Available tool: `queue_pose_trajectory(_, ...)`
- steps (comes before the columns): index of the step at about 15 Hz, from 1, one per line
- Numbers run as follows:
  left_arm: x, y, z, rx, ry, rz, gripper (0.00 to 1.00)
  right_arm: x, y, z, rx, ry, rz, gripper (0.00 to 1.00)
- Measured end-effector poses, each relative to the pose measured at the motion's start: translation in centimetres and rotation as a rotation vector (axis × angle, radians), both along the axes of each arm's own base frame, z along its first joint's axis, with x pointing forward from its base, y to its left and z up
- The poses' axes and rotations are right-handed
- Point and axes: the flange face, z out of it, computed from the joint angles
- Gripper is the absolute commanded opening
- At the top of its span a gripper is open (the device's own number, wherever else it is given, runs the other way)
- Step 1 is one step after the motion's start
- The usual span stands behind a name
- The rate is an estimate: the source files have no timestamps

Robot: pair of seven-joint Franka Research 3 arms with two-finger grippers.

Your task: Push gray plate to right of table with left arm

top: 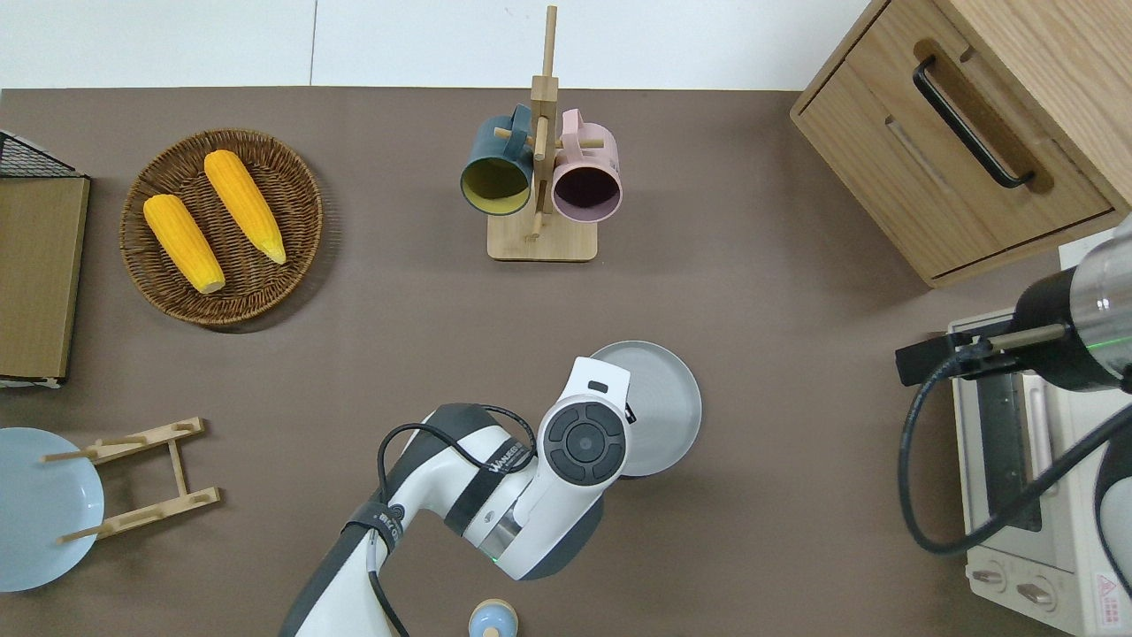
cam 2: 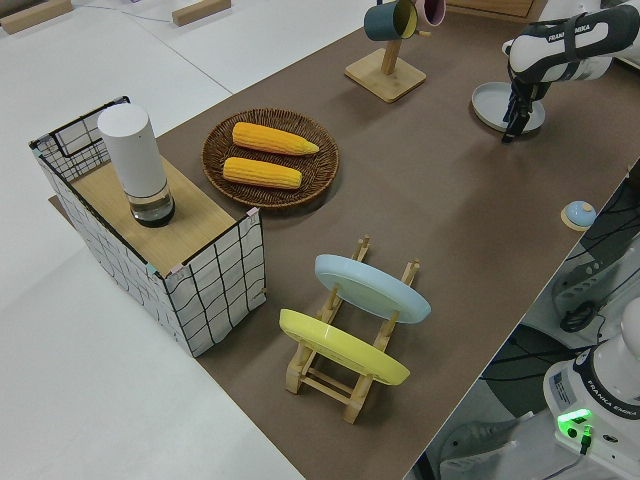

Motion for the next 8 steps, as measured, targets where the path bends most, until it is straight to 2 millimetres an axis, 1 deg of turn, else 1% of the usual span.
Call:
queue_pose_trajectory(3,0.9,0.0,1.3,0.013,0.011,0.006,1.00,0.0,0.0,0.0,0.000,0.000,0.000,0.983)
queue_pose_trajectory(4,1.4,0.3,1.9,0.021,0.016,-0.002,1.00,0.0,0.0,0.0,0.000,0.000,0.000,0.983)
queue_pose_trajectory(5,2.3,1.3,3.1,0.033,0.021,-0.037,1.00,0.0,0.0,0.0,0.000,0.000,0.000,0.983)
queue_pose_trajectory(6,3.3,2.8,4.6,0.045,0.026,-0.075,1.00,0.0,0.0,0.0,0.000,0.000,0.000,0.983)
queue_pose_trajectory(7,4.5,5.1,6.7,0.053,0.030,-0.109,1.00,0.0,0.0,0.0,0.000,0.000,0.000,0.983)
queue_pose_trajectory(8,5.8,8.0,8.9,0.055,0.037,-0.136,1.00,0.0,0.0,0.0,0.000,0.000,0.000,0.983)
